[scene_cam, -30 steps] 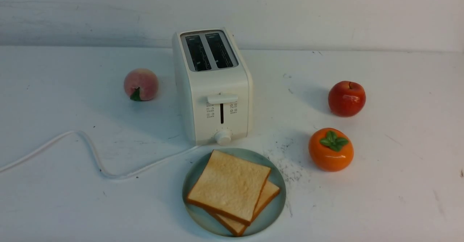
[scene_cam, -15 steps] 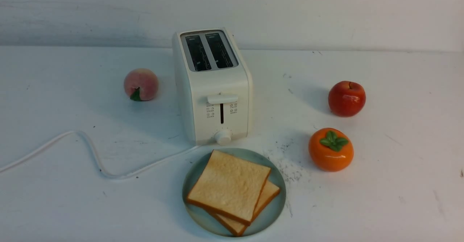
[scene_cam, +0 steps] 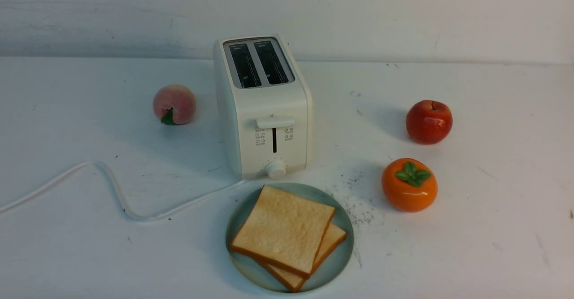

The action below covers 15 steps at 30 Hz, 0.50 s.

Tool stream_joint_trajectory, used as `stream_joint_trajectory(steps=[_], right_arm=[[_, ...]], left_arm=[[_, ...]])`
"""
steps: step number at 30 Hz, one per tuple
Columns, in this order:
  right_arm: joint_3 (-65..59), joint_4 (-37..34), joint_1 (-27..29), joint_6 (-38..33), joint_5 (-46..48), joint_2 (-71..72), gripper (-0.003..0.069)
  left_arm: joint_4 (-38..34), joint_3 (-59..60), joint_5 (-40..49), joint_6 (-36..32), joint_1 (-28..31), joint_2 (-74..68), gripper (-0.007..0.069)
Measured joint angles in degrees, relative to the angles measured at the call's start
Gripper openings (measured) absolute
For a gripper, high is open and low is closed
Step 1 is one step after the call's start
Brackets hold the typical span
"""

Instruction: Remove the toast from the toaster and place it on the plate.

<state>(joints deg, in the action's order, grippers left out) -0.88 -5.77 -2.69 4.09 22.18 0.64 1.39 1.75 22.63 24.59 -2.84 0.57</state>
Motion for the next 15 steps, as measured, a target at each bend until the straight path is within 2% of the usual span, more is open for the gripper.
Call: stream_joint_trajectory(steps=[15], right_arm=[[0.0,0.0,0.0,0.0,0.0,0.0,0.0239]], left_arm=[[0.04,0.0,0.0,0.0,0.0,0.0,0.0131]])
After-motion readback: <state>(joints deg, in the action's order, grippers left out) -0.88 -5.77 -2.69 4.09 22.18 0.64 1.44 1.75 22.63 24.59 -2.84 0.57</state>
